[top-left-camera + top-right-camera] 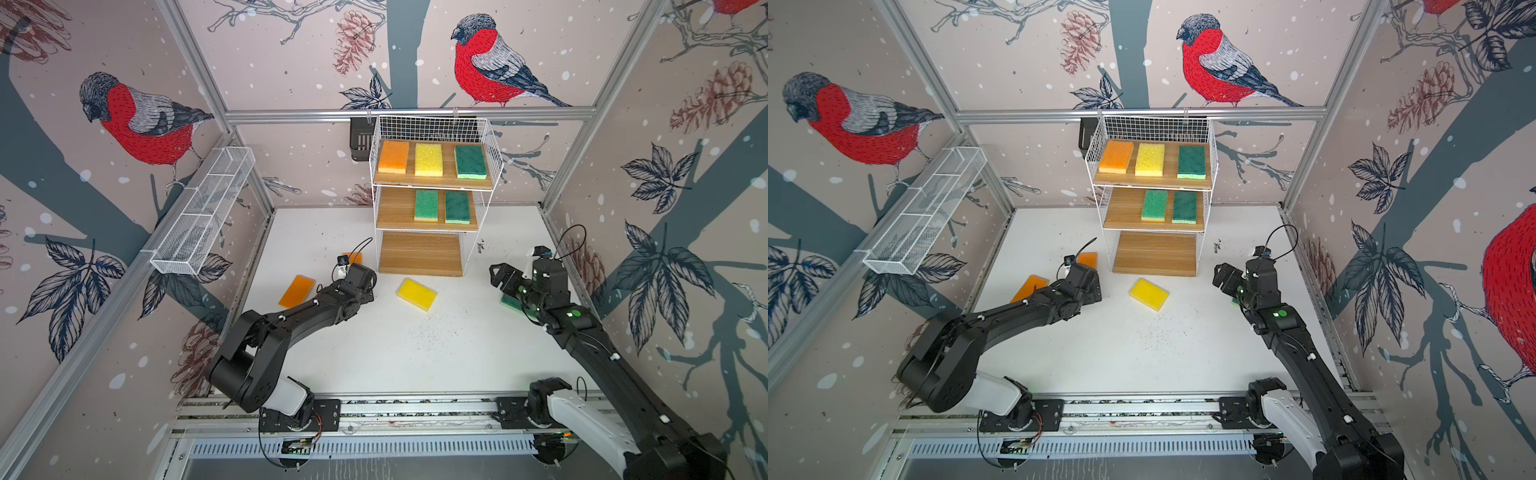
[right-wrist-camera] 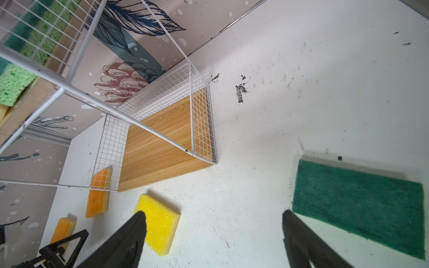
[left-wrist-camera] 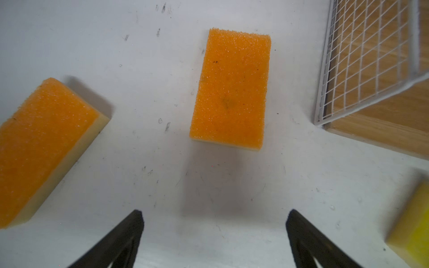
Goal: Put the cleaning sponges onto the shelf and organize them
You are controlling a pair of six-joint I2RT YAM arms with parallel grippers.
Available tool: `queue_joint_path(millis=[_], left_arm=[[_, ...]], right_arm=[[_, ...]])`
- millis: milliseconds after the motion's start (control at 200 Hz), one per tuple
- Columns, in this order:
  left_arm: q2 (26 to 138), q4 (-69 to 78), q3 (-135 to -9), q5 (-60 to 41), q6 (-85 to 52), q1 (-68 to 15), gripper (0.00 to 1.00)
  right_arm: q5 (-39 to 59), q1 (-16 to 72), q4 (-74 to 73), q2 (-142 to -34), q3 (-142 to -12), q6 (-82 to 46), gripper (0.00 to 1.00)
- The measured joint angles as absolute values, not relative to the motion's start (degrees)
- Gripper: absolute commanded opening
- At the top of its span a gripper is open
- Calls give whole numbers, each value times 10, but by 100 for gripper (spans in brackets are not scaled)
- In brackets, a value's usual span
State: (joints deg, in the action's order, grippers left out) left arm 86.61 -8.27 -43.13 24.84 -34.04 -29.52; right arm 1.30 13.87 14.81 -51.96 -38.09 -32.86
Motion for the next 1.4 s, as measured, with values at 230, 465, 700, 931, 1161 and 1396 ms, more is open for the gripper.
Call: queue_joint_path(millis=[230,465,700,931,1161,1396], left_arm=[[906,-45,-439,222,-315,-260,97],[949,-29,-468,182,-280,-244,97],[972,-24,-477,150,-266,-218,97],[995,-21,-501,135,-248,-211,97],[1018,-22,-526,131,-237,-203,97],[1024,-16,-525,121,-236,-193,90]], right_arm=[[13,139,137,-552,-386,-326,92],[13,138,136,-589,-401,-320,92],[13,138,137,-623,-418,-316,91],[11,138,138,-634,-422,-316,91],[5,138,138,-635,-423,-317,91],[4,138,138,-635,-424,-317,91]])
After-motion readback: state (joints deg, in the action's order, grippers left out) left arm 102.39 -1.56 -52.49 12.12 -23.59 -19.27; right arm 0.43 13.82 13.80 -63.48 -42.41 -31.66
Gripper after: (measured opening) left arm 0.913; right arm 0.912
